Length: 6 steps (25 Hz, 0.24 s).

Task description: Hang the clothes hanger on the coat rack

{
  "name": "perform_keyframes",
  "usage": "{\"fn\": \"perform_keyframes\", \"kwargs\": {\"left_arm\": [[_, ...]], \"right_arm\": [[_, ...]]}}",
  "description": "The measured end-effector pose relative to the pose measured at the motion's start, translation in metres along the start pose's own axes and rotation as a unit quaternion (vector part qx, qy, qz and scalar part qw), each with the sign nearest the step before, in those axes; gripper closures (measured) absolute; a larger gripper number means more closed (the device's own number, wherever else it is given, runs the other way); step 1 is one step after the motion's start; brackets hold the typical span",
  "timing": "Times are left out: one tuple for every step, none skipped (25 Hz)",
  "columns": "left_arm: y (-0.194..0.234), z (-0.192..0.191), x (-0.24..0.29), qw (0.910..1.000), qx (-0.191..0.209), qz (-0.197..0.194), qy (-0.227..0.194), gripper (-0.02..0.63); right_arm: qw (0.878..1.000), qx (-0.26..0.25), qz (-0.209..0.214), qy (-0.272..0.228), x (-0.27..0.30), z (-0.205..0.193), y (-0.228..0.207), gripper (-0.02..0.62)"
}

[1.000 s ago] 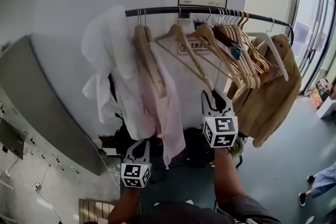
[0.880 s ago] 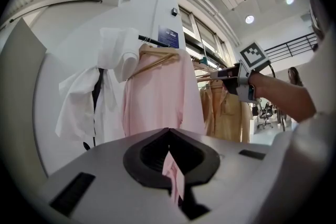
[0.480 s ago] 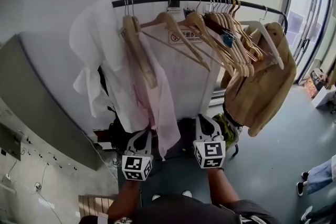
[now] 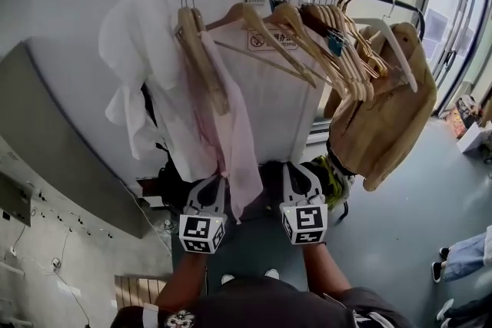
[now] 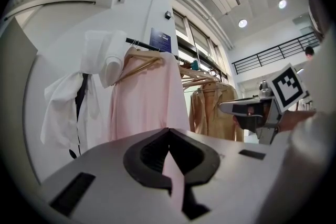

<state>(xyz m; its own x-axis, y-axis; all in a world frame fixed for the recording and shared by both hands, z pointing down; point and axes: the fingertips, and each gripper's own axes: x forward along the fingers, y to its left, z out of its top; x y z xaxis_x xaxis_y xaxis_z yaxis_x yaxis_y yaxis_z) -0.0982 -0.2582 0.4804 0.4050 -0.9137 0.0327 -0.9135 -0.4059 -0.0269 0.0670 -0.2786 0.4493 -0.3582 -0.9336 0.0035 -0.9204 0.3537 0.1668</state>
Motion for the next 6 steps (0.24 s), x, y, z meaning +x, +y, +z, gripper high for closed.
{"fn": "perform_keyframes", "kwargs": {"left_arm": [[-0.0003, 0.0009, 0.0000, 1.0000, 0.001, 0.000, -0.001, 0.597], [-0.0007, 0.0014, -0.0001, 1.0000, 0.001, 0.000, -0.001, 0.597], [-0.0012, 0.0017, -0.0002, 1.0000, 0.001, 0.001, -0.001, 0.597], [-0.0016, 0.0019, -0.0002, 1.0000, 0.001, 0.001, -0.001, 0.597], [-0.0022, 0.0022, -0.0001, 1.0000, 0.001, 0.001, -0.002, 0.597], [-0.0027, 0.0025, 0.0001, 1.0000, 0.001, 0.001, -0.002, 0.597]], "right_arm": [[1.000, 0.000, 0.001, 0.000, -0.0002, -0.0003, 0.0003, 0.580], [1.000, -0.001, 0.002, 0.001, -0.0005, -0.0006, 0.0006, 0.580], [1.000, -0.003, 0.002, 0.001, -0.0010, -0.0009, 0.0009, 0.580], [1.000, -0.004, 0.003, 0.000, -0.0014, -0.0009, 0.0010, 0.580], [1.000, -0.005, 0.003, -0.001, -0.0018, -0.0008, 0.0010, 0.580], [1.000, -0.005, 0.004, -0.002, -0.0021, -0.0006, 0.0009, 0.580]]}}
